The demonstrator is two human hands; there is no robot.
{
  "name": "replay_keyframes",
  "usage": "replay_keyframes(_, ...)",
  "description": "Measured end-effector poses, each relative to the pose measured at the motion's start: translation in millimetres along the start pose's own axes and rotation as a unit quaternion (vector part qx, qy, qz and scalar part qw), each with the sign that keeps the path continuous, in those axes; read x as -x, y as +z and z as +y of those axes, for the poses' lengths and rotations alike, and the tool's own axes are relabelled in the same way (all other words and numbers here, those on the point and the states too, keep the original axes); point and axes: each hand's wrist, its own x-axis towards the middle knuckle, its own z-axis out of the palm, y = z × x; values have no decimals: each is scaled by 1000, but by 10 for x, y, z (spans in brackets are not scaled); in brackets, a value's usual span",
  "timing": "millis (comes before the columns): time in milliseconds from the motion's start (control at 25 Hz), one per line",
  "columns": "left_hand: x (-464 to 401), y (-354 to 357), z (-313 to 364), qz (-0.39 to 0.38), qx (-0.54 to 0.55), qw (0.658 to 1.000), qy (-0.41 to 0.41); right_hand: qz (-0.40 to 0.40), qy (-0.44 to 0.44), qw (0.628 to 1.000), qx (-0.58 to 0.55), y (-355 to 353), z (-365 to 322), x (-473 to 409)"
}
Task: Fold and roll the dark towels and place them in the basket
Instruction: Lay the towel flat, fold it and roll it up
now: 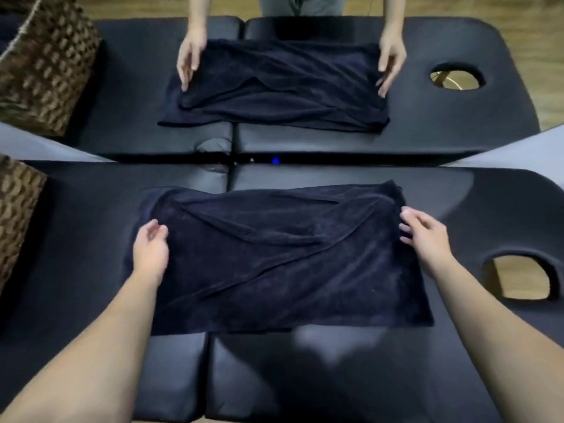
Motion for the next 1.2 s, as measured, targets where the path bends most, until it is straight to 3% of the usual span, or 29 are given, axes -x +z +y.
replay_keyframes(40,77,32,-165,-21,-115,991,57,-13,-49,993,110,1,89,40)
replay_keyframes(120,241,93,-369,-63,-291,938,175,-59,-139,942,301,22,198,110)
replay_keyframes(200,367,168,-422,-86,-371,890,251,-102,-208,866,443,106,304,144)
replay_keyframes(280,436,233,-439,-114,-419,867,245,-135,-194,821,520,179,404,174)
replay_keyframes(360,452,216,-543,-128,-459,853,212,-145,-143,822,532,183,532,216)
replay_keyframes(560,436,8,-769,-119,-492,852,136,-134,-118,813,553,136,729,291)
replay_keyframes(800,577,-286,-1071,-90,-502,852,115,-103,-84,822,553,-143,1051,624)
replay_keyframes(880,535,-336,-1084,-90,-504,851,113,-47,-99,844,524,-262,1143,727)
replay_keyframes(1000,526,-177,-934,-60,-481,870,88,71,-45,918,388,-253,1129,746)
replay_keyframes(1040,587,-88,-878,-28,-467,878,99,77,-26,929,362,-215,1101,760)
replay_keyframes(1120,804,143,-814,5,-436,878,196,58,-2,925,375,-151,1061,827)
replay_keyframes(1200,1134,416,-819,-42,-408,845,343,49,0,909,414,-145,1074,909)
